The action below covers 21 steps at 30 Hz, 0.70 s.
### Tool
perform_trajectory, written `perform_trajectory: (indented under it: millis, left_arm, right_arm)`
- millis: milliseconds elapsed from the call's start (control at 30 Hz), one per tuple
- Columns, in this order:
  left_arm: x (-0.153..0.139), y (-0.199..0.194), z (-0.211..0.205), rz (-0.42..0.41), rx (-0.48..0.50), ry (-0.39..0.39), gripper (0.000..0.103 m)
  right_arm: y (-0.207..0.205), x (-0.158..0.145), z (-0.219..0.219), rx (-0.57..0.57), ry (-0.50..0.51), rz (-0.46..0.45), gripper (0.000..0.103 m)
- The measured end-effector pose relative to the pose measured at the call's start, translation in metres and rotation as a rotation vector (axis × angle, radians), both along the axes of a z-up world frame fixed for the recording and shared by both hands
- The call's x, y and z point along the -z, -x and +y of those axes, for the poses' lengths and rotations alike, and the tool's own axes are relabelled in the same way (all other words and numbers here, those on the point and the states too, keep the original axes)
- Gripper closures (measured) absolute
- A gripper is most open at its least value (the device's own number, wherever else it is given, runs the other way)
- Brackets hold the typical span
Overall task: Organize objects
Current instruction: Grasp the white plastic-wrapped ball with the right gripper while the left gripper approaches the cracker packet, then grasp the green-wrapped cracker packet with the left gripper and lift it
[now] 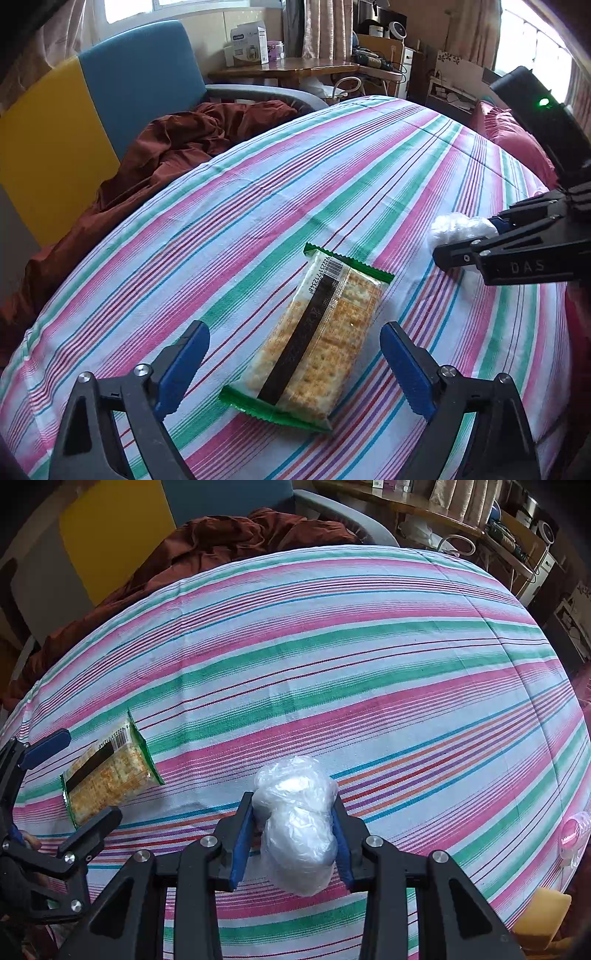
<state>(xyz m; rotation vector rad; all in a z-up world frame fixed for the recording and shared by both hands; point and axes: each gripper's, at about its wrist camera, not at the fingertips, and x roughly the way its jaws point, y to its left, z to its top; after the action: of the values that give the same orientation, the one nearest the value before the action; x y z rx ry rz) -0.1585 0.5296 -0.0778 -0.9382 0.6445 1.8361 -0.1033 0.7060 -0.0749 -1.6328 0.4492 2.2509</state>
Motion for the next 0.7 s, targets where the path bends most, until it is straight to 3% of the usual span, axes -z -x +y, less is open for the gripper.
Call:
perform_trajectory:
  millis: [300, 367, 400, 433, 533, 633, 700]
  left_arm:
    - [0.006, -0.004, 0.017, 0.085, 0.08, 0.06, 0.011]
    - [0.01, -0.006, 0.023, 0.1, 0.094, 0.084, 0.023]
    - [0.012, -0.005, 0.025, 0.095, 0.094, 0.097, 0.024]
    - [0.013, -0.004, 0.025, 0.084, 0.081, 0.093, 0.025]
    - [0.013, -0.001, 0.023, -0.003, 0.034, 0.077, 0.043]
    - [0.012, -0.005, 0.017, -0.017, -0.014, 0.073, 0.056]
    - [0.011, -0.012, 0.011, -0.022, -0.041, 0.072, 0.057]
  right_arm:
    - [0.001, -0.002, 0.009, 0.001, -0.001, 0.0, 0.065]
    - [-0.006, -0.002, 0.01, 0.001, -0.002, 0.0, 0.065]
    - [-0.008, -0.002, 0.007, 0.002, -0.002, 0.001, 0.065]
    - [-0.01, -0.002, 0.007, 0.003, -0.002, 0.001, 0.065]
    - [-0.011, -0.003, 0.007, 0.001, -0.006, 0.003, 0.065]
    - [-0.012, -0.006, 0.009, -0.011, -0.015, 0.015, 0.065]
    - [-0.012, -0.007, 0.011, -0.022, -0.012, 0.027, 0.065]
